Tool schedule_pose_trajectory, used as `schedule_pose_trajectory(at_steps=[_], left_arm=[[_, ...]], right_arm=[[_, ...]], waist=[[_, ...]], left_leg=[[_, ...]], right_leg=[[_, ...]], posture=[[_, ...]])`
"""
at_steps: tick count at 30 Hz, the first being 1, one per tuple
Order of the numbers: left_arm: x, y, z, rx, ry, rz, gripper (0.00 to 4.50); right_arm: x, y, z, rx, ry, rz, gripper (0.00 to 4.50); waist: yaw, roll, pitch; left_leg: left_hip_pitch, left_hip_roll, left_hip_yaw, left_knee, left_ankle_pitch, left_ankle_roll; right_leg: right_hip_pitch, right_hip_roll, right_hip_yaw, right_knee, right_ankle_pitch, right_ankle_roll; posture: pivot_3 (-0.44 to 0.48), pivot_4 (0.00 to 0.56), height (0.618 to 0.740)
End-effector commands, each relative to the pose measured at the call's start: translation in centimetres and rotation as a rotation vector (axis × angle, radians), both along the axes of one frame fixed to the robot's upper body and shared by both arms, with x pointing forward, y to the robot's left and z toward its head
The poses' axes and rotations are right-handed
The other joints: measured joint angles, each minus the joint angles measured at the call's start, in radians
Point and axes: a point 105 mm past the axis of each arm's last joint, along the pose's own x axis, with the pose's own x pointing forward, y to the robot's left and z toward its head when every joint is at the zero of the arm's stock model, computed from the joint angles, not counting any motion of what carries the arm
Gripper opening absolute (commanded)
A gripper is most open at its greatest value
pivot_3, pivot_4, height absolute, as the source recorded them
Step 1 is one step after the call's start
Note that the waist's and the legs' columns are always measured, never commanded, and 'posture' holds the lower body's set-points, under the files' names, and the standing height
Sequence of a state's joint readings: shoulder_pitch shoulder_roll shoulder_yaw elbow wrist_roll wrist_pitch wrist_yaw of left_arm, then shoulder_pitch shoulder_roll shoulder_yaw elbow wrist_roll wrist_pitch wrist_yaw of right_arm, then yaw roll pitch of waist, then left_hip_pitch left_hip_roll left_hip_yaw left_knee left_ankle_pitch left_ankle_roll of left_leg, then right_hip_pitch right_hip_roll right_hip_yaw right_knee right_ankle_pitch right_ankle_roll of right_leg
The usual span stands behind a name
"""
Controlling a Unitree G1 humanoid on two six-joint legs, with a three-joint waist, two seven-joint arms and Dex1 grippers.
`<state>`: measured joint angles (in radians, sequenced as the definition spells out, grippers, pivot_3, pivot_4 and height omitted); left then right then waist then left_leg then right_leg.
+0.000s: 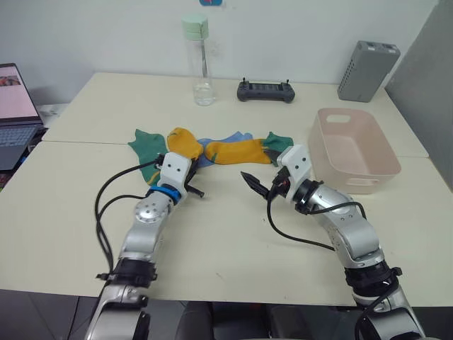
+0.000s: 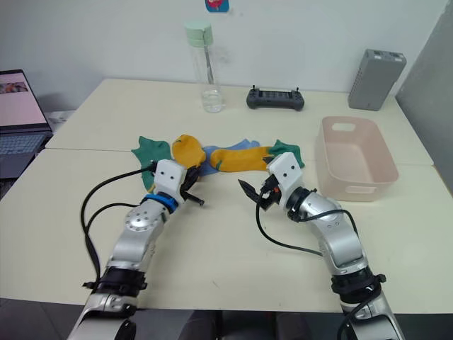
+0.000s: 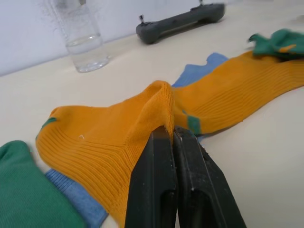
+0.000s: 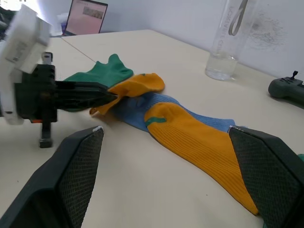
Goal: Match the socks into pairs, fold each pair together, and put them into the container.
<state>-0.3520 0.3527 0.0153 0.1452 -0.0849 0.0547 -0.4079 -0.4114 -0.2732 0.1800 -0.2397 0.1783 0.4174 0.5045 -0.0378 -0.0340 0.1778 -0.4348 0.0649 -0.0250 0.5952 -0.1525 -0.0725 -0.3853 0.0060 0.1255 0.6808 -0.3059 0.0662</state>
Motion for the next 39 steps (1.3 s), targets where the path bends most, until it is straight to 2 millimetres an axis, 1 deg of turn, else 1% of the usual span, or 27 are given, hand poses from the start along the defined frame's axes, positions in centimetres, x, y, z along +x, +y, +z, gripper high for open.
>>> schedule_pose_trajectory(at_steps=[1,4,6,8,10,11,12,15,16,19,21,22,25,26,27,29,31,32,33,36,38,39], left_arm=[[-2.0,-1.0,2.1,-0.029,0.002,-0.147,0.05],[-4.2,-2.5,2.1,0.0,0.086,-0.307,0.05],[-5.5,-3.6,2.2,0.023,0.127,-0.401,0.05],[-6.2,-4.5,2.3,0.023,0.167,-0.461,0.05],[-7.3,-6.1,1.7,0.048,0.236,-0.562,0.05],[-7.9,-6.9,1.3,0.063,0.274,-0.616,0.05],[-8.3,-7.7,1.0,0.07,0.291,-0.663,0.05],[-8.2,-9.0,1.1,0.045,0.308,-0.689,0.05],[-8.2,-9.3,1.0,0.044,0.317,-0.7,0.05],[-8.7,-10.5,0.4,0.066,0.338,-0.755,0.05],[-8.4,-11.1,0.7,0.034,0.323,-0.753,0.44],[-8.2,-11.1,0.9,0.018,0.32,-0.749,0.65],[-8.2,-10.5,1.2,0.012,0.323,-0.74,1.58],[-7.9,-9.9,1.4,0.007,0.316,-0.719,1.88],[-6.3,-8.2,1.8,-0.001,0.282,-0.624,2.16],[-4.4,-5.6,2.4,-0.008,0.239,-0.506,2.76],[-2.4,-2.6,2.3,0.036,0.201,-0.367,2.76],[-1.6,-1.4,2.0,0.065,0.191,-0.312,2.76],[-1.2,-0.7,1.7,0.084,0.184,-0.28,2.76],[0.0,0.7,1.0,0.12,0.175,-0.215,2.76],[0.6,0.9,0.5,0.121,0.18,-0.198,2.76],[0.9,0.6,0.1,0.111,0.192,-0.202,2.76]], right_arm=[[-0.6,-0.3,1.4,0.016,-0.06,0.014,4.5],[-1.0,-1.2,1.4,0.009,-0.049,0.02,4.5],[-1.5,-2.2,1.5,-0.002,-0.04,0.025,4.5],[-1.9,-3.0,1.5,-0.014,-0.026,0.035,4.5],[-3.9,-3.8,0.9,-0.056,0.047,0.127,4.5],[-5.4,-4.1,0.4,-0.104,0.087,0.191,4.5],[-6.4,-4.4,0.0,-0.158,0.105,0.231,4.5],[-7.3,-5.1,-0.9,-0.346,0.06,0.268,4.5],[-7.4,-5.2,-1.1,-0.379,0.054,0.272,4.5],[-7.2,-5.6,-1.0,-0.362,0.06,0.245,4.5],[-7.0,-5.9,-1.3,-0.356,0.066,0.219,4.5],[-7.1,-5.9,-1.6,-0.363,0.073,0.218,4.5],[-7.3,-5.8,-2.0,-0.324,0.102,0.195,4.5],[-7.1,-5.9,-2.2,-0.305,0.11,0.173,4.5],[-6.7,-6.2,-2.7,-0.295,0.127,0.135,4.5],[-6.4,-6.5,-3.6,-0.274,0.161,0.084,4.5],[-6.1,-6.6,-4.2,-0.207,0.227,0.03,4.5],[-6.1,-6.5,-4.6,-0.178,0.269,0.007,4.5],[-6.1,-6.5,-4.9,-0.163,0.297,-0.007,4.5],[-5.8,-6.0,-5.4,-0.135,0.351,-0.038,4.5],[-6.0,-5.5,-6.2,-0.132,0.414,-0.036,4.5],[-5.9,-5.2,-6.5,-0.113,0.447,-0.046,4.5]], waist=[[-0.002,0.0,0.0],[-0.002,0.0,0.0],[-0.002,0.0,0.0],[0.0,0.0,0.0],[0.0,0.0,0.0],[0.002,0.0,0.0],[0.004,0.0,0.0],[0.0,0.0,0.0],[-0.004,0.0,0.0],[-0.018,0.0,0.0],[-0.019,0.0,0.0],[-0.018,0.0,0.0],[-0.018,0.0,0.0],[-0.019,0.0,0.0],[-0.02,0.0,0.0],[-0.019,0.0,0.0],[-0.02,0.0,0.0],[-0.02,0.0,0.0],[-0.019,0.0,0.0],[-0.016,0.0,0.0],[-0.009,0.0,0.0],[-0.006,0.0,0.0]], left_leg=[[0.0,0.0,0.0,0.0,0.0,0.0],[0.0,0.0,0.0,0.0,0.0,0.0],[0.0,0.0,0.0,0.0,0.0,0.0],[0.0,0.0,0.0,0.0,0.0,0.0],[0.0,0.0,0.0,0.0,0.0,0.0],[0.0,0.0,0.0,0.0,0.0,0.0],[0.0,0.0,0.0,0.0,0.0,0.0],[0.0,0.0,0.0,0.0,0.0,0.0],[0.0,0.0,0.0,0.0,0.0,0.0],[0.001,0.0,-0.001,0.0,0.0,0.0],[0.002,0.0,-0.001,0.001,0.0,0.0],[0.002,0.0,-0.001,0.001,0.0,0.0],[0.001,0.0,-0.001,0.002,0.0,0.0],[0.001,0.0,-0.001,0.002,0.0,0.0],[0.001,0.0,-0.001,0.002,0.0,0.0],[0.001,0.0,-0.002,0.002,0.0,0.0],[0.001,0.0,-0.002,0.002,0.0,0.0],[0.001,0.0,-0.002,0.002,0.0,0.0],[0.001,0.0,-0.002,0.002,0.0,0.0],[0.001,-0.001,-0.001,0.003,0.0,0.0],[0.0,-0.001,-0.001,0.003,0.0,0.0],[0.0,-0.001,-0.001,0.002,0.0,0.0]], right_leg=[[0.0,0.0,0.0,0.0,0.0,0.0],[0.0,0.0,0.0,0.0,0.0,0.0],[0.0,-0.001,0.0,0.0,0.0,0.0],[0.0,-0.001,0.0,-0.001,0.0,0.0],[0.0,-0.001,0.0,-0.001,-0.001,-0.001],[0.0,-0.001,0.0,-0.001,-0.001,-0.001],[0.001,-0.001,0.0,-0.001,-0.001,-0.001],[0.0,-0.001,0.0,-0.001,-0.004,0.002],[0.0,-0.001,0.0,-0.001,-0.004,0.002],[0.0,0.0,0.0,0.0,-0.004,0.003],[0.0,0.0,0.001,0.0,-0.004,0.003],[0.001,0.0,0.001,0.0,-0.004,0.004],[0.001,0.0,0.001,0.0,-0.004,0.004],[0.001,0.0,0.001,0.0,-0.004,0.004],[0.001,0.0,0.001,0.0,-0.004,0.004],[0.001,0.001,0.0,0.0,-0.004,0.004],[0.001,0.001,0.0,0.0,-0.004,0.004],[0.001,0.001,0.001,0.0,-0.004,0.004],[0.0,0.001,0.001,0.0,-0.004,0.004],[0.001,0.0,0.001,-0.001,-0.003,0.005],[0.0,0.0,0.001,-0.001,-0.003,0.005],[0.0,0.0,0.001,-0.001,-0.003,0.004]], posture=[[0.0,0.15,0.74],[0.0,0.15,0.74],[0.0,0.15,0.74],[0.0,0.15,0.74],[0.0,0.15,0.74],[0.0,0.15,0.74],[0.0,0.15,0.74],[0.0,0.15,0.74],[0.0,0.15,0.74],[0.0,0.15,0.74],[0.0,0.15,0.74],[0.0,0.15,0.74],[0.0,0.15,0.74],[0.0,0.15,0.74],[0.0,0.15,0.74],[0.0,0.15,0.74],[0.0,0.15,0.74],[0.0,0.15,0.74],[0.0,0.15,0.74],[0.0,0.15,0.74],[0.0,0.15,0.74],[0.0,0.15,0.74]])
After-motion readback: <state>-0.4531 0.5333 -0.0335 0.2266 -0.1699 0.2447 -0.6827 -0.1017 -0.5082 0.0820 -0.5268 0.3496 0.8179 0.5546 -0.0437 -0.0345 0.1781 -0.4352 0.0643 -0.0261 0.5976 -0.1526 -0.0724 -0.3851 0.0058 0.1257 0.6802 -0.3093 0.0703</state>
